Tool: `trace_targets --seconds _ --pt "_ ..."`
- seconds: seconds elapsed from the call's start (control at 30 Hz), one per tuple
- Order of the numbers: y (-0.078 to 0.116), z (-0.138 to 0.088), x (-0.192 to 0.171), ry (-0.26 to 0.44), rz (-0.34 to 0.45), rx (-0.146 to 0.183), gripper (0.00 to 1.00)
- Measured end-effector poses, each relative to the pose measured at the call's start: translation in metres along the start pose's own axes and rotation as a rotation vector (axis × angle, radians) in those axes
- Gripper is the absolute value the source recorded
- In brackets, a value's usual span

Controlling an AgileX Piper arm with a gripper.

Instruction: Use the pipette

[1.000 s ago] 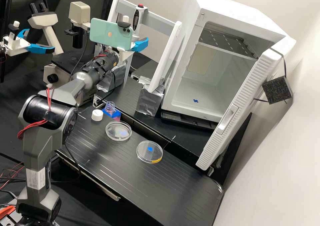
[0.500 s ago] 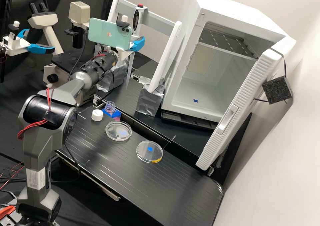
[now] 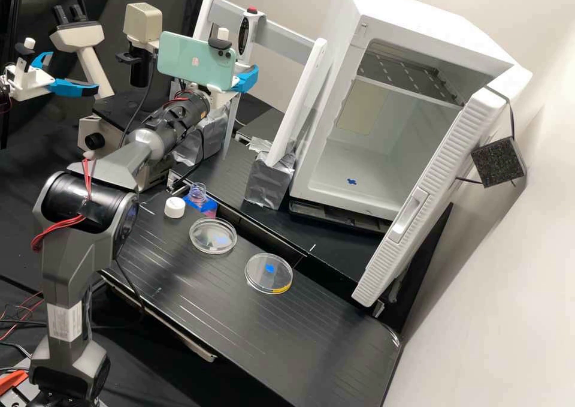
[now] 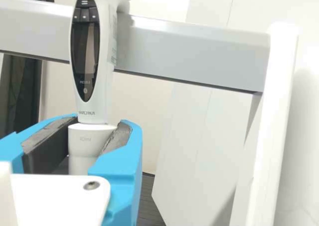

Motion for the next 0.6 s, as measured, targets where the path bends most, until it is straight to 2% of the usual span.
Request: trace_targets --seconds 0.47,0.6 --pt "0.008 -0.008 -0.004 0.012 -0.018 0.039 0.00" --pt "0.012 -0.010 -0.003 0.007 -0.004 0.076 0.00"
